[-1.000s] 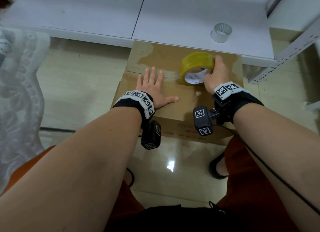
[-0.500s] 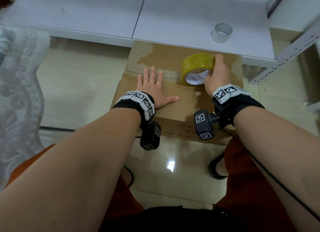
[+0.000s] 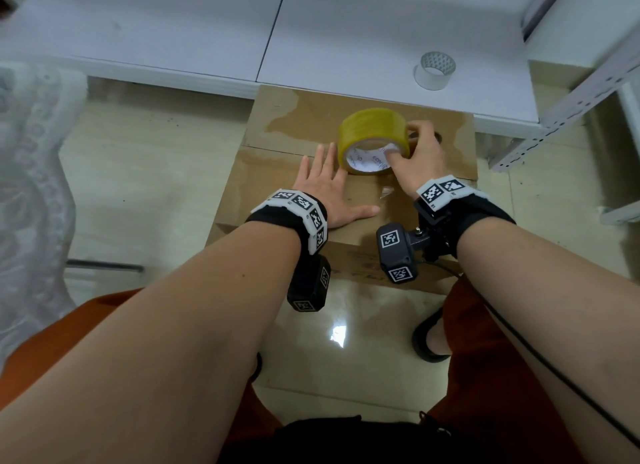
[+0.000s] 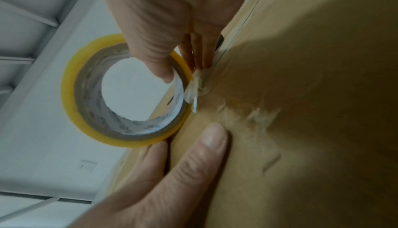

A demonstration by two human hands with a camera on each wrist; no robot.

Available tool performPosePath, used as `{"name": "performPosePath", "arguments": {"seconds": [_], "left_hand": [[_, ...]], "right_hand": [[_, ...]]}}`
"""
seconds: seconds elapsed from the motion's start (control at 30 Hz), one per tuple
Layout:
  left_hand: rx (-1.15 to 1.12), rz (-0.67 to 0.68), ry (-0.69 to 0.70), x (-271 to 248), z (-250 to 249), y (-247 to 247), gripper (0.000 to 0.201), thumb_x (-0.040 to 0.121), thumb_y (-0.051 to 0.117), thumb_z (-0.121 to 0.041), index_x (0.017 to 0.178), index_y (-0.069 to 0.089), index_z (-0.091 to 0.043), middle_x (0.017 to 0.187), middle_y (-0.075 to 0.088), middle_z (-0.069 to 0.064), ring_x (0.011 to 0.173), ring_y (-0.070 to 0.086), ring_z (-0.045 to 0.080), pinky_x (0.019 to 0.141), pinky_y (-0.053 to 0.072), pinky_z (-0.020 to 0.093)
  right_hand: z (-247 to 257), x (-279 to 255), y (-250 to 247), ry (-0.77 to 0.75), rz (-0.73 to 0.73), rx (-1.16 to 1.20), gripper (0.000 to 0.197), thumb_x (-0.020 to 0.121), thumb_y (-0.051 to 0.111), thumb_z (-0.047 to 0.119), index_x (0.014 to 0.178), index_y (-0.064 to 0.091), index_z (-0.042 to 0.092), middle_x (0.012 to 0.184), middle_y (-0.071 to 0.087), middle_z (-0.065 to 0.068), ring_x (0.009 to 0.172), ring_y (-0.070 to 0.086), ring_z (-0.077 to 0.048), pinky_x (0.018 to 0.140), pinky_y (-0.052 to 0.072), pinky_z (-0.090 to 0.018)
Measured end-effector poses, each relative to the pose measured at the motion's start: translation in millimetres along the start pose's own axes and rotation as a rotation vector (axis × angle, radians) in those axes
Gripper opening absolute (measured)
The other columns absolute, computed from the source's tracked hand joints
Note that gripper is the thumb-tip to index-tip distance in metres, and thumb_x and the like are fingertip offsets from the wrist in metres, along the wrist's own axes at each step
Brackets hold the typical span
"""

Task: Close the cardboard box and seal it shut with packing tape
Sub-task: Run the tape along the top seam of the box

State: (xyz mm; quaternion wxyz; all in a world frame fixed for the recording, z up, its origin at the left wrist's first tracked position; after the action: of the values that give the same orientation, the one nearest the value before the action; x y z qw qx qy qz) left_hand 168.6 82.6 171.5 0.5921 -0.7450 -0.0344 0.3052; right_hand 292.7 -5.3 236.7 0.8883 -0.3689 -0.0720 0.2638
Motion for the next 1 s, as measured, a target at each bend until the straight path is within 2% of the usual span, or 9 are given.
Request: {"name": "performPosePath", "arguments": {"seconds": [0.07, 0.13, 0.2, 0.3, 0.37, 0.5, 0.73, 0.87, 1.0], "left_hand": [[0.007, -0.002, -0.009, 1, 0, 1, 0.113, 0.072, 0.027, -0.09, 0.154, 0.001, -0.017, 0.159, -0.021, 0.009, 0.146, -0.021, 0.025, 0.119, -0.008, 0.048], [0.013, 0.002, -0.012, 1, 0, 2, 0.114, 0.072, 0.029, -0.09, 0.154, 0.0, -0.017, 0.159, -0.021, 0.009, 0.146, -0.021, 0.025, 0.119, -0.008, 0.048], [0.019, 0.008, -0.015, 0, 0, 2, 0.114, 0.072, 0.029, -0.09, 0.154, -0.001, -0.017, 0.159, -0.022, 0.009, 0.146, -0.022, 0.025, 0.119, -0.008, 0.048], [0.024, 0.023, -0.022, 2, 0, 4, 0.114, 0.071, 0.03, -0.09, 0.154, 0.0, -0.018, 0.158, -0.023, 0.009, 0.146, -0.022, 0.025, 0.119, -0.008, 0.048], [0.032, 0.022, -0.029, 3, 0, 4, 0.114, 0.071, 0.03, -0.091, 0.154, 0.004, -0.018, 0.158, -0.023, 0.009, 0.146, -0.022, 0.026, 0.119, -0.007, 0.049], [0.04, 0.038, -0.035, 1, -1, 3, 0.114, 0.071, 0.029, -0.091, 0.154, 0.006, -0.017, 0.158, -0.025, 0.009, 0.146, -0.022, 0.026, 0.119, -0.008, 0.049], [0.032, 0.071, -0.049, 0, -1, 4, 0.119, 0.07, 0.029, -0.092, 0.153, -0.009, -0.016, 0.157, -0.027, 0.008, 0.145, -0.024, 0.025, 0.119, -0.01, 0.047], [0.014, 0.069, -0.05, 0, -1, 4, 0.12, 0.069, 0.031, -0.092, 0.152, -0.015, -0.017, 0.157, -0.027, 0.007, 0.145, -0.024, 0.024, 0.119, -0.009, 0.047], [0.005, 0.058, -0.051, 1, -1, 3, 0.12, 0.069, 0.031, -0.092, 0.152, -0.016, -0.018, 0.158, -0.026, 0.007, 0.145, -0.024, 0.024, 0.119, -0.008, 0.048]], "right_hand": [[-7, 3, 6, 0.02, 0.013, -0.085, 0.042, 0.086, 0.065, 0.028, 0.118, 0.052, 0.006, 0.116, 0.058, -0.011, 0.108, 0.054, -0.027, 0.084, 0.04, -0.029], [-10, 7, 9, 0.042, 0.011, -0.174, 0.042, 0.085, 0.063, 0.036, 0.109, 0.056, 0.001, 0.114, 0.058, -0.017, 0.108, 0.052, -0.034, 0.086, 0.041, -0.036], [-11, 10, 10, 0.062, 0.005, -0.25, 0.044, 0.089, 0.058, 0.038, 0.109, 0.058, -0.001, 0.119, 0.055, -0.02, 0.113, 0.048, -0.036, 0.092, 0.039, -0.04], [-10, 11, 11, 0.078, -0.009, -0.309, 0.039, 0.095, 0.051, 0.032, 0.114, 0.057, -0.002, 0.128, 0.048, -0.02, 0.122, 0.039, -0.036, 0.1, 0.034, -0.041], [-10, 11, 11, 0.087, -0.03, -0.274, 0.033, 0.096, 0.05, 0.026, 0.113, 0.055, -0.002, 0.127, 0.05, -0.02, 0.123, 0.038, -0.036, 0.1, 0.035, -0.043], [-14, 11, 7, 0.097, -0.033, -0.187, 0.028, 0.095, 0.051, 0.018, 0.116, 0.053, 0.0, 0.123, 0.055, -0.02, 0.121, 0.043, -0.035, 0.094, 0.04, -0.04], [-18, 9, 6, 0.123, -0.018, -0.139, 0.026, 0.093, 0.054, 0.014, 0.116, 0.052, 0.001, 0.12, 0.058, -0.02, 0.114, 0.051, -0.036, 0.088, 0.044, -0.039], [-22, 10, -2, 0.144, -0.025, -0.102, 0.025, 0.093, 0.051, 0.009, 0.117, 0.052, 0.001, 0.117, 0.059, -0.019, 0.109, 0.055, -0.035, 0.079, 0.042, -0.034], [-24, 10, -6, 0.142, -0.031, -0.082, 0.025, 0.093, 0.049, 0.006, 0.117, 0.052, 0.001, 0.116, 0.059, -0.02, 0.108, 0.055, -0.035, 0.077, 0.041, -0.034]]}}
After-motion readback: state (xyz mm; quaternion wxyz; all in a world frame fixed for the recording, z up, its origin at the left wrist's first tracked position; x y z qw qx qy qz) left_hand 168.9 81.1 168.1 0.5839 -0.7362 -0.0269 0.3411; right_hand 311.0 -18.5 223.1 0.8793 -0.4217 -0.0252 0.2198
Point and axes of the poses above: each hand's wrist, its own x-axis towards the middle knuckle, its own y-axis out of the palm, z = x × y, the point moved 10 cm from there along x, towards the middle knuckle
